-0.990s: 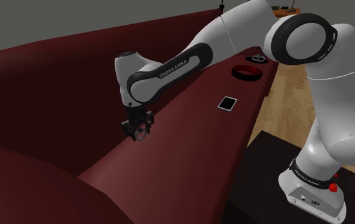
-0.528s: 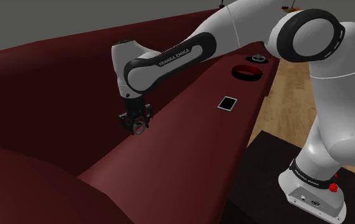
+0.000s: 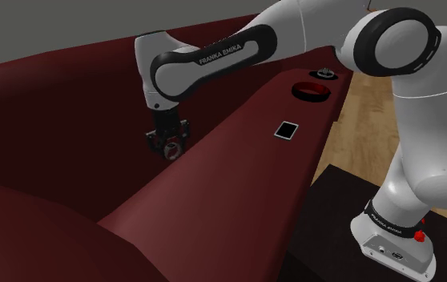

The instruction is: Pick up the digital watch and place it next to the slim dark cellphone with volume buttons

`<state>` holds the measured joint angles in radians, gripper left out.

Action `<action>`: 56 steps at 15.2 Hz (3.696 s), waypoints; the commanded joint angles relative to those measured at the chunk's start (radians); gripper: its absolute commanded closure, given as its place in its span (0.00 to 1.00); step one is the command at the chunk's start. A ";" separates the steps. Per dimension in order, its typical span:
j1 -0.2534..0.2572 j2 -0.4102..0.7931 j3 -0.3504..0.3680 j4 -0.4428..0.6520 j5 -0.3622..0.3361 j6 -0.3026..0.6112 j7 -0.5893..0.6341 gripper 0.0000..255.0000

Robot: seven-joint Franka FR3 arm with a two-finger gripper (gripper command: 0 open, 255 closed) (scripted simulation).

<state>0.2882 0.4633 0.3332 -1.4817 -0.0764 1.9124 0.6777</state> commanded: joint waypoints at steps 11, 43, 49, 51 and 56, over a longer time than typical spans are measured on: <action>-0.127 -0.149 -0.027 -0.138 0.055 -0.012 -0.155 1.00; -0.565 -0.179 -0.291 -0.123 0.109 -0.086 -0.861 1.00; -0.642 -0.078 -0.331 0.033 0.112 -0.144 -0.976 1.00; -0.651 -0.062 -0.335 0.044 0.113 -0.140 -0.989 1.00; -0.651 -0.053 -0.335 -0.010 0.114 -0.077 -0.991 1.00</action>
<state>-0.3618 0.4074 -0.0017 -1.4817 0.0371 1.8219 -0.3114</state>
